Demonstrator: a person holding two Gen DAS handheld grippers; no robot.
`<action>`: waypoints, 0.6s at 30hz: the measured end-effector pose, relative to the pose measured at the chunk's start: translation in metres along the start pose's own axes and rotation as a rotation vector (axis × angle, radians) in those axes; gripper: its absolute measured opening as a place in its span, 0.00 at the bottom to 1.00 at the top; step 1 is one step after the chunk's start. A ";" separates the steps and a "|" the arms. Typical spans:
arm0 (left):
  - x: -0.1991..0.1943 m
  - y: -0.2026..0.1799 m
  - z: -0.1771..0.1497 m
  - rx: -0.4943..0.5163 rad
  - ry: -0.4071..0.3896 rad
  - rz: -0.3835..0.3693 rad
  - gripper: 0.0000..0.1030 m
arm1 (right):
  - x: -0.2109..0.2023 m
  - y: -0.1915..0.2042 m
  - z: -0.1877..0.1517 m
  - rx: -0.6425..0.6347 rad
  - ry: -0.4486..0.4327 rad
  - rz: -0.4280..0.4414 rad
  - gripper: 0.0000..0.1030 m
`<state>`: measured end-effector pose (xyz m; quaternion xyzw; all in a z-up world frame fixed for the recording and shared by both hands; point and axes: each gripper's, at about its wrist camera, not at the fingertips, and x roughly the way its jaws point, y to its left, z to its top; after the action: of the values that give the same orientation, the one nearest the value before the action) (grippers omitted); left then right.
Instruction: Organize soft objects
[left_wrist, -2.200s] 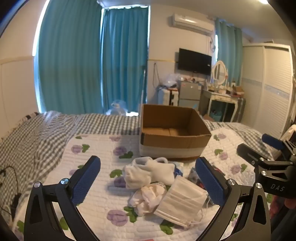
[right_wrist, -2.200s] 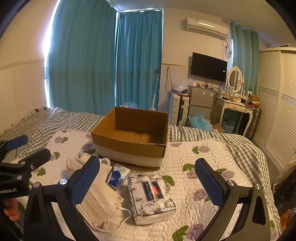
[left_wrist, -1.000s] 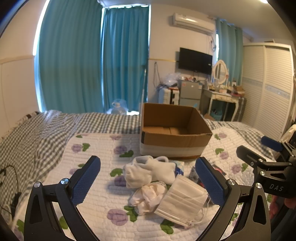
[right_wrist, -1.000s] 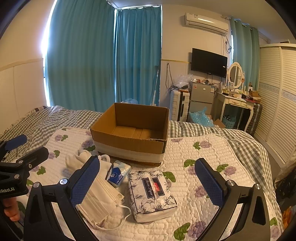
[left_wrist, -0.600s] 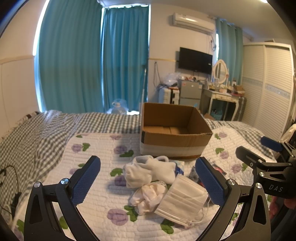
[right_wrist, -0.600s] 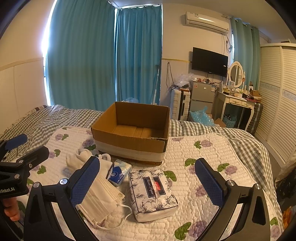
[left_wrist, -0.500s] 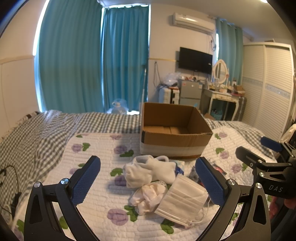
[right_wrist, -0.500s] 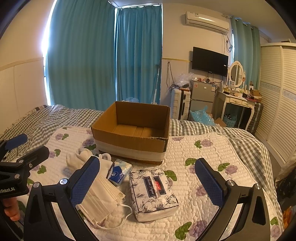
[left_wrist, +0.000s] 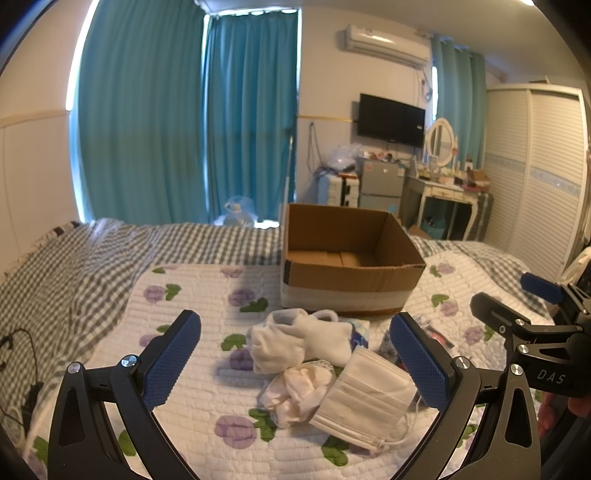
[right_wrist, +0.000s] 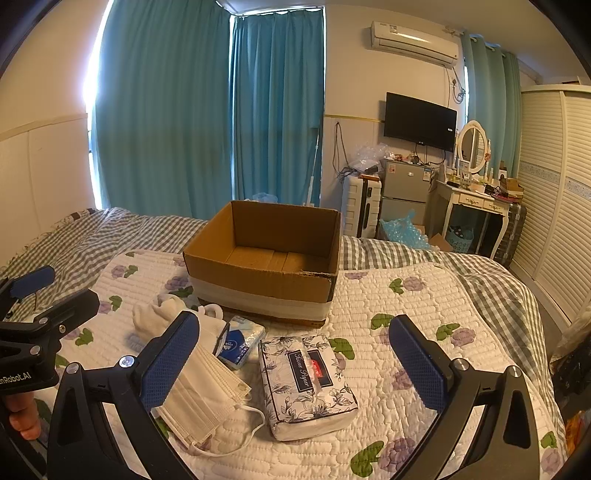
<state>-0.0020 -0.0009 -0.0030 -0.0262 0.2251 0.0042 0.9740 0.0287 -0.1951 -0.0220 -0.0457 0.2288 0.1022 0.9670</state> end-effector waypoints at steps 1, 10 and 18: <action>0.000 0.000 0.000 0.000 0.000 -0.001 1.00 | 0.000 0.000 0.000 -0.001 0.000 0.001 1.00; 0.000 0.000 0.001 0.000 0.001 -0.001 1.00 | 0.000 0.000 0.000 -0.002 -0.001 0.001 1.00; -0.001 0.002 0.001 0.001 -0.006 0.000 1.00 | 0.000 0.000 0.001 -0.004 -0.006 0.000 1.00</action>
<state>-0.0026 0.0014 -0.0016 -0.0255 0.2222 0.0043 0.9747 0.0288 -0.1945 -0.0214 -0.0471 0.2257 0.1027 0.9676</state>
